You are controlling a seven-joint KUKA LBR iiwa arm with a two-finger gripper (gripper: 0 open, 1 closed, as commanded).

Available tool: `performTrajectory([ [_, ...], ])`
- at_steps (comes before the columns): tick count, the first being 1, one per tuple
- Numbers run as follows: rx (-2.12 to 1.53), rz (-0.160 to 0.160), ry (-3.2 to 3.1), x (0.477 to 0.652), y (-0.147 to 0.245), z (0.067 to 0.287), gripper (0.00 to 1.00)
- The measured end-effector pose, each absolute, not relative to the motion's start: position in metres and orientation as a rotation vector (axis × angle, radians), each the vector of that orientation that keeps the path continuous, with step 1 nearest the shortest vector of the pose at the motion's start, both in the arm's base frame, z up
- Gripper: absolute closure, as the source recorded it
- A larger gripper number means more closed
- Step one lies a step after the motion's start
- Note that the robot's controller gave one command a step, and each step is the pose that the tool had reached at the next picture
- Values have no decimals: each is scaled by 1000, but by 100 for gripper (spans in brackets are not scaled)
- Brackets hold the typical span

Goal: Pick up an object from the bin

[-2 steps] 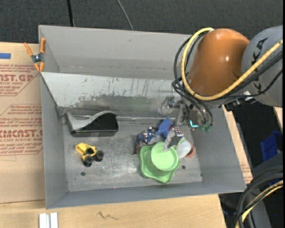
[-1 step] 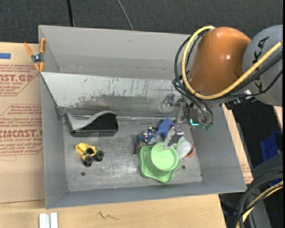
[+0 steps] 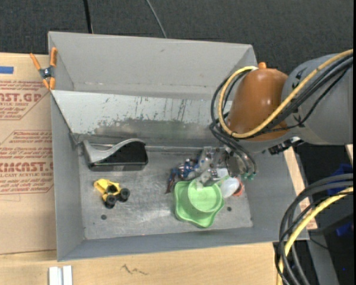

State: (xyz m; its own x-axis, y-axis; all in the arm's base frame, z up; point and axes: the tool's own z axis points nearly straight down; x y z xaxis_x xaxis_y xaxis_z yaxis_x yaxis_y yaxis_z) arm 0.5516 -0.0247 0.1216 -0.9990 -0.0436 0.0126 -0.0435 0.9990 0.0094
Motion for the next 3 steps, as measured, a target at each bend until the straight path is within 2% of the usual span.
performTrajectory([
  [1,52,-11,-3238,572,-23,124,0],
  [2,52,-11,-3237,572,-23,124,0],
  [3,58,-8,-3196,561,-23,124,100],
])
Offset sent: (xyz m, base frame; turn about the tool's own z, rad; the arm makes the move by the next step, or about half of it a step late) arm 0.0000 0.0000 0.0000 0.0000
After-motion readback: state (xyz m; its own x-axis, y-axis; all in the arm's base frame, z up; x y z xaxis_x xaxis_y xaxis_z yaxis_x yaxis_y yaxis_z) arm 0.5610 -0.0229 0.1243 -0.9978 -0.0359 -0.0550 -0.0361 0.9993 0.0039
